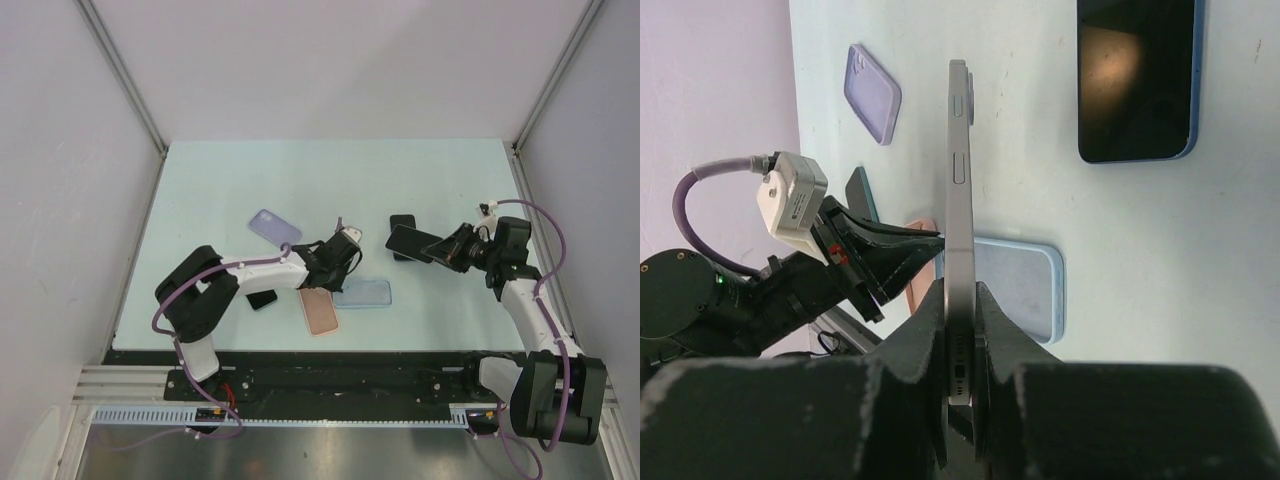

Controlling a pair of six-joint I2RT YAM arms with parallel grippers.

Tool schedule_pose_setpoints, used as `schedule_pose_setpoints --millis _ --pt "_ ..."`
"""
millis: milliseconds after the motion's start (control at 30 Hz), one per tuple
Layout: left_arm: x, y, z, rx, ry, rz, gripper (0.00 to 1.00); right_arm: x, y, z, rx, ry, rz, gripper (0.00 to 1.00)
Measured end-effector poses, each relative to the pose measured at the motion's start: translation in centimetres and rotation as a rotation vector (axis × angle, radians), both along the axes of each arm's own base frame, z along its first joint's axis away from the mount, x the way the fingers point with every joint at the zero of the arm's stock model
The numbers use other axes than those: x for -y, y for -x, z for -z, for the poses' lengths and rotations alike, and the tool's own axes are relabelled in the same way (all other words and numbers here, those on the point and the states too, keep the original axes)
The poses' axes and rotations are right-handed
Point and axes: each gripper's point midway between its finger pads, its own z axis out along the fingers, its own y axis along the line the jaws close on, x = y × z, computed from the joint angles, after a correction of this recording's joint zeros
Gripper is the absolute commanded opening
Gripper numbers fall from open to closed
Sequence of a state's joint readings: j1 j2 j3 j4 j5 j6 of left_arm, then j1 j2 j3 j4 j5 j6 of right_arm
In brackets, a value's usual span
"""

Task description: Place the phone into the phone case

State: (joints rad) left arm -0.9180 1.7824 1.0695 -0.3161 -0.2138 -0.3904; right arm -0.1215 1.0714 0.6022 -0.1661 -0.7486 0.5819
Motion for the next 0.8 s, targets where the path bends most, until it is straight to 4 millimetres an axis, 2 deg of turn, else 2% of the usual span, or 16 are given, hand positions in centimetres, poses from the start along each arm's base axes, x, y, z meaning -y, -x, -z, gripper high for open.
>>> schedule_pose_setpoints --millis 67,100,167,200,300,433,667,800 --pt "0.0 0.0 0.0 0.003 -0.003 0.006 0.37 0.0 0.0 0.0 0.0 0.0 -0.002 0.0" --pt "0.0 0.0 0.0 0.005 -0.006 0.01 0.53 -0.1 0.0 0.0 0.0 0.001 -0.005 0.0" --pt "0.0 0.0 0.0 0.014 -0.012 0.017 0.66 -0.2 0.1 0.0 0.002 0.003 -0.01 0.0" --pt "0.1 -0.1 -0.1 0.02 -0.012 0.018 0.78 -0.3 0.1 0.1 0.003 0.004 -0.013 0.0" --pt "0.1 0.0 -0.2 0.034 -0.014 0.03 0.91 -0.5 0.2 0.1 0.003 0.006 -0.023 0.0" --pt "0.1 0.1 -1.6 0.061 0.011 0.032 1.0 -0.8 0.3 0.1 0.005 0.008 -0.036 0.0" --pt "0.9 -0.1 -5.9 0.137 0.139 0.04 1.0 -1.0 0.3 0.2 0.011 0.014 -0.047 0.0" --pt "1.4 0.1 -7.4 0.147 0.215 0.058 1.0 -1.1 0.4 0.2 0.018 0.018 -0.059 0.0"
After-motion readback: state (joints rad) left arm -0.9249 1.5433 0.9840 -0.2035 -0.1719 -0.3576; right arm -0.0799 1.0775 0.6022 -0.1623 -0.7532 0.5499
